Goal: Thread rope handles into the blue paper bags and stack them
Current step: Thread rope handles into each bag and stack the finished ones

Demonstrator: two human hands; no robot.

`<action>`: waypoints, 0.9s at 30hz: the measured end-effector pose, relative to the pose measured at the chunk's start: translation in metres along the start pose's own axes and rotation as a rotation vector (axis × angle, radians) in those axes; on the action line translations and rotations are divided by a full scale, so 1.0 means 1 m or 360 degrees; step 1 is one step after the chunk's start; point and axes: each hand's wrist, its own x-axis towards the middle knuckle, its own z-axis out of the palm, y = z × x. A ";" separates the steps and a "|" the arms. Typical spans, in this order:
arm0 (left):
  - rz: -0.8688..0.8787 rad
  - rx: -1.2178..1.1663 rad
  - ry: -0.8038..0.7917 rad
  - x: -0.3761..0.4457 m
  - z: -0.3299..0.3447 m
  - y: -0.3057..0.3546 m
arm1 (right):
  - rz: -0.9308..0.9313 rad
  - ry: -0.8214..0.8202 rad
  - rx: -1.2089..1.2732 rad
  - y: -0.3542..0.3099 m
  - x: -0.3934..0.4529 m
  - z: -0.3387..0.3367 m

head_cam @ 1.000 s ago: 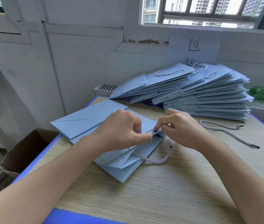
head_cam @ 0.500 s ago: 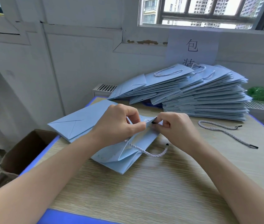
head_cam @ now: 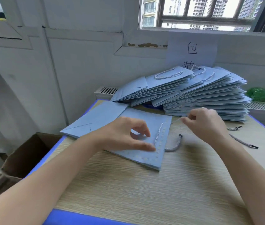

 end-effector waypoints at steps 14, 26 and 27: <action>0.0718 0.0647 0.0952 -0.007 -0.004 0.002 | -0.0679 -0.1020 0.0402 -0.020 -0.013 -0.010; 0.0791 0.0559 0.1430 0.000 0.008 0.017 | -0.0185 0.0151 0.1910 -0.021 -0.003 -0.021; 0.0754 0.0523 0.1351 0.001 0.009 0.015 | -0.0100 0.0050 0.1911 -0.020 -0.002 -0.017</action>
